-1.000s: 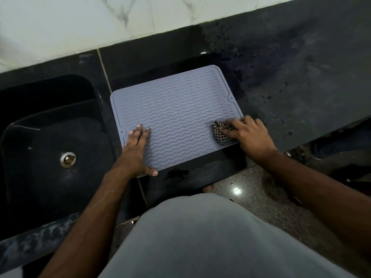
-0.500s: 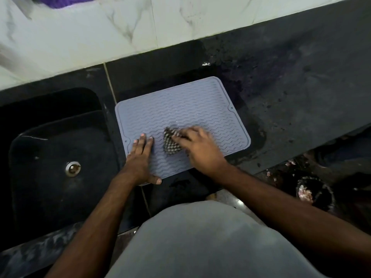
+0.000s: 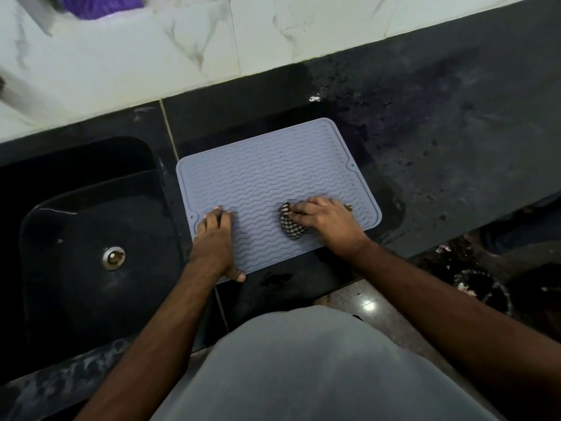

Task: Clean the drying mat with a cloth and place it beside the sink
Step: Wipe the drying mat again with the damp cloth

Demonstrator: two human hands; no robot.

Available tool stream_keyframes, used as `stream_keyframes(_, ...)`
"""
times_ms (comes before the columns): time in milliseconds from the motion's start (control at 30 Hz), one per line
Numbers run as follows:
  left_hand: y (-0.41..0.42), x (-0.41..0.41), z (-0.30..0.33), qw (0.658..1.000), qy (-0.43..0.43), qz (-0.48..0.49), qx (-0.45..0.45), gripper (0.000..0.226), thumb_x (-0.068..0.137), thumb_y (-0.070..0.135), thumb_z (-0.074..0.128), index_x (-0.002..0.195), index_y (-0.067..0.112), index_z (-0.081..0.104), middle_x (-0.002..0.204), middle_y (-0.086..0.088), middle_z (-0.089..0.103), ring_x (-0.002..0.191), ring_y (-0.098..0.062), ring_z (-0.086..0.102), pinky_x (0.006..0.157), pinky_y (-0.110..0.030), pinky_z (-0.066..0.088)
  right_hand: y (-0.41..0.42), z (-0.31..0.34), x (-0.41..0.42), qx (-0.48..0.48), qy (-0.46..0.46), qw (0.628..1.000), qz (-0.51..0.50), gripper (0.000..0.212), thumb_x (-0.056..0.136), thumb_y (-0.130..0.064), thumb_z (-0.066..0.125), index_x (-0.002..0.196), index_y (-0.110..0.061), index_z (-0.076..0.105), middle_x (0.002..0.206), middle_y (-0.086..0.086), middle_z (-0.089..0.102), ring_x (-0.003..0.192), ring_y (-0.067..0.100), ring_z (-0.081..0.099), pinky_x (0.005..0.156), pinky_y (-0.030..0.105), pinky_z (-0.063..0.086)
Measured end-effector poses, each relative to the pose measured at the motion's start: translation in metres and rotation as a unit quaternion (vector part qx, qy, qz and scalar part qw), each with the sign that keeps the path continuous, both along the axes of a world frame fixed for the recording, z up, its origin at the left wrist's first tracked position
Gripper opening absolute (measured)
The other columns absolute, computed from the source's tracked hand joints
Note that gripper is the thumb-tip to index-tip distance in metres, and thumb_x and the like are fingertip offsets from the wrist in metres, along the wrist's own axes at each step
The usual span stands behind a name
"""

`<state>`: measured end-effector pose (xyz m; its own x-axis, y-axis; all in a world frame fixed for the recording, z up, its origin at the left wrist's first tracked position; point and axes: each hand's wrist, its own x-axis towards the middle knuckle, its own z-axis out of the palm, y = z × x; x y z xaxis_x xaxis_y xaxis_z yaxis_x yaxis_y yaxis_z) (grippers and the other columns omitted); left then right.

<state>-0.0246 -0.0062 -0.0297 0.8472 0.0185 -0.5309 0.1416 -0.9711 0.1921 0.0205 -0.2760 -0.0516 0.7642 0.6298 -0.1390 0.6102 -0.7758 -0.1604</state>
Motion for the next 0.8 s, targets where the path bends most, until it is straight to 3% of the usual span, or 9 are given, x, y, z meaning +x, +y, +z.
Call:
stream_keyframes(200, -0.004, 0.004, 0.002, 1.0, 0.015, -0.01, 0.023, 0.153, 0.04, 0.042, 0.103, 0.158, 0.018, 0.009, 0.163, -0.013, 0.001, 0.149, -0.038, 0.012, 0.122, -0.051, 0.027, -0.059, 0.026, 0.015, -0.081, -0.026, 0.991, -0.107, 0.043, 0.096, -0.024, 0.052, 0.136, -0.035, 0.06, 0.146, -0.01, 0.052, 0.128, 0.023, 0.046, 0.093, 0.041, 0.036)
stream_keyframes(300, -0.002, 0.001, 0.002, 1.0, -0.002, -0.006, -0.003, 0.15, 0.038, 0.04, 0.103, 0.156, 0.019, 0.015, 0.163, -0.012, 0.005, 0.147, -0.037, 0.016, 0.121, -0.05, 0.028, -0.062, 0.035, 0.013, -0.158, -0.052, 0.96, -0.226, 0.037, 0.095, -0.017, 0.049, 0.128, -0.028, 0.062, 0.135, -0.003, 0.056, 0.121, 0.027, 0.047, 0.092, 0.044, 0.042)
stream_keyframes(367, 0.0, -0.002, 0.0, 1.0, -0.012, -0.009, -0.02, 0.148, 0.039, 0.038, 0.103, 0.157, 0.019, 0.016, 0.163, -0.012, 0.005, 0.146, -0.036, 0.015, 0.122, -0.047, 0.025, -0.051, 0.043, 0.014, -0.151, -0.036, 0.948, -0.277, 0.036, 0.095, -0.012, 0.048, 0.127, -0.023, 0.061, 0.13, 0.003, 0.056, 0.118, 0.032, 0.047, 0.092, 0.047, 0.045)
stream_keyframes(467, 0.012, -0.003, -0.004, 0.995, -0.007, 0.011, -0.103, 0.142, 0.048, 0.041, 0.101, 0.16, 0.02, 0.016, 0.166, -0.005, 0.002, 0.15, -0.032, 0.008, 0.124, -0.042, 0.017, -0.013, 0.049, 0.011, -0.063, -0.039, 0.974, -0.216, 0.058, 0.091, -0.005, 0.048, 0.146, -0.025, 0.045, 0.14, 0.004, 0.051, 0.118, 0.032, 0.047, 0.092, 0.047, 0.048)
stream_keyframes(533, 0.026, 0.002, -0.001, 0.988, -0.024, 0.033, -0.149, 0.133, 0.054, 0.043, 0.099, 0.16, 0.019, 0.022, 0.164, -0.002, 0.012, 0.15, -0.029, 0.013, 0.122, -0.041, 0.019, 0.027, 0.05, 0.005, 0.013, -0.028, 0.987, -0.16, 0.073, 0.089, -0.002, 0.048, 0.155, -0.028, 0.03, 0.144, 0.005, 0.047, 0.116, 0.029, 0.047, 0.094, 0.045, 0.048)
stream_keyframes(633, 0.046, 0.007, -0.002, 0.987, -0.095, 0.05, -0.122, 0.137, 0.054, 0.038, 0.099, 0.161, 0.016, 0.017, 0.167, -0.005, 0.015, 0.152, -0.027, 0.015, 0.124, -0.04, 0.019, 0.086, 0.037, -0.004, 0.08, -0.003, 0.991, -0.106, 0.079, 0.091, -0.003, 0.044, 0.158, -0.037, 0.017, 0.146, 0.005, 0.044, 0.114, 0.029, 0.048, 0.091, 0.045, 0.048)
stream_keyframes(733, 0.06, 0.004, -0.009, 0.991, -0.088, 0.019, -0.094, 0.142, 0.056, 0.047, 0.096, 0.163, 0.016, 0.009, 0.171, -0.003, 0.003, 0.157, -0.02, 0.004, 0.127, -0.048, 0.007, 0.13, 0.017, -0.012, 0.077, 0.051, 0.994, -0.052, 0.078, 0.092, -0.005, 0.046, 0.157, -0.04, 0.02, 0.156, 0.002, 0.036, 0.127, 0.032, 0.041, 0.1, 0.048, 0.041)
stream_keyframes(800, 0.07, 0.002, -0.014, 0.991, -0.075, 0.015, -0.109, 0.14, 0.058, 0.057, 0.092, 0.164, 0.022, 0.008, 0.171, 0.004, -0.002, 0.157, -0.013, 0.001, 0.125, -0.052, 0.002, 0.139, 0.002, -0.016, 0.06, 0.085, 0.994, -0.026, 0.063, 0.099, -0.017, 0.045, 0.155, -0.042, 0.028, 0.162, -0.006, 0.029, 0.141, 0.029, 0.032, 0.109, 0.047, 0.029)
